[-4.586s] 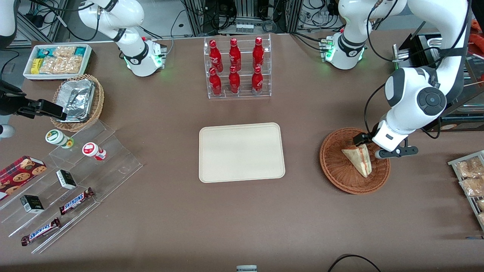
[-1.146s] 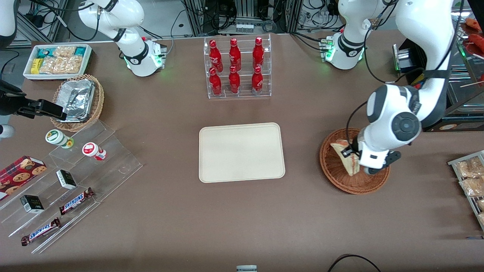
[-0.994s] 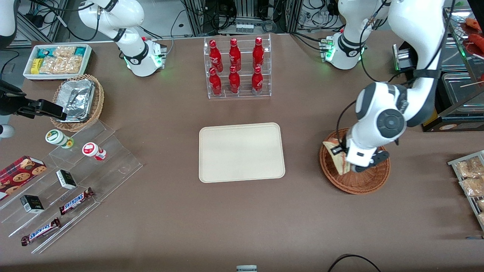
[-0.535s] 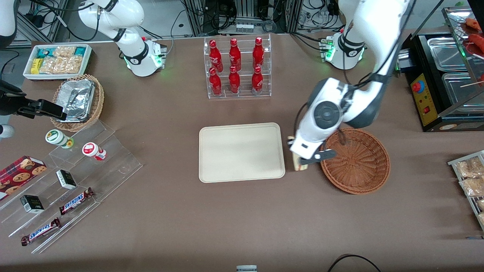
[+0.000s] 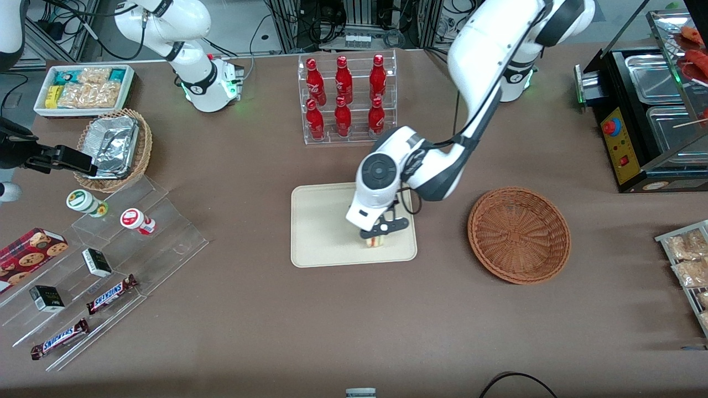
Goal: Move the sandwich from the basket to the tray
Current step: 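Lift the sandwich and carry it over the cream tray, then lower the sandwich onto the tray and open the left gripper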
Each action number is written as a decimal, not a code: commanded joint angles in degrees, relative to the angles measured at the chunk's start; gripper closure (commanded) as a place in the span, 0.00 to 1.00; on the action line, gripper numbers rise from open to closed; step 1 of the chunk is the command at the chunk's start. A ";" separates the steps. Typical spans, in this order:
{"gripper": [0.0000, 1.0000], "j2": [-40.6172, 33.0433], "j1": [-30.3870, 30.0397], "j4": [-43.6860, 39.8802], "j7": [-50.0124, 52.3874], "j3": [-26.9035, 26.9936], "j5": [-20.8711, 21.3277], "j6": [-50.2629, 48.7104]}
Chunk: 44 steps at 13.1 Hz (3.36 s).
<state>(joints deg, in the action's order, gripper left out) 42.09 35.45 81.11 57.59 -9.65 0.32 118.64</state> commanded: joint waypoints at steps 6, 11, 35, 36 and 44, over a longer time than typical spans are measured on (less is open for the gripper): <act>1.00 5.63 4.02 -7.37 3.83 1.12 1.87 -1.74; 1.00 6.25 4.02 -7.37 6.13 0.95 4.77 -1.74; 0.00 -5.25 2.79 -6.85 7.01 1.47 4.77 -7.80; 0.00 -6.66 2.70 -6.67 7.88 2.60 4.08 -9.81; 0.00 -14.49 2.70 -1.14 -8.62 17.63 -4.98 -19.67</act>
<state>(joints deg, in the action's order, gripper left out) 30.81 37.55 75.91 52.87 5.88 -3.04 99.17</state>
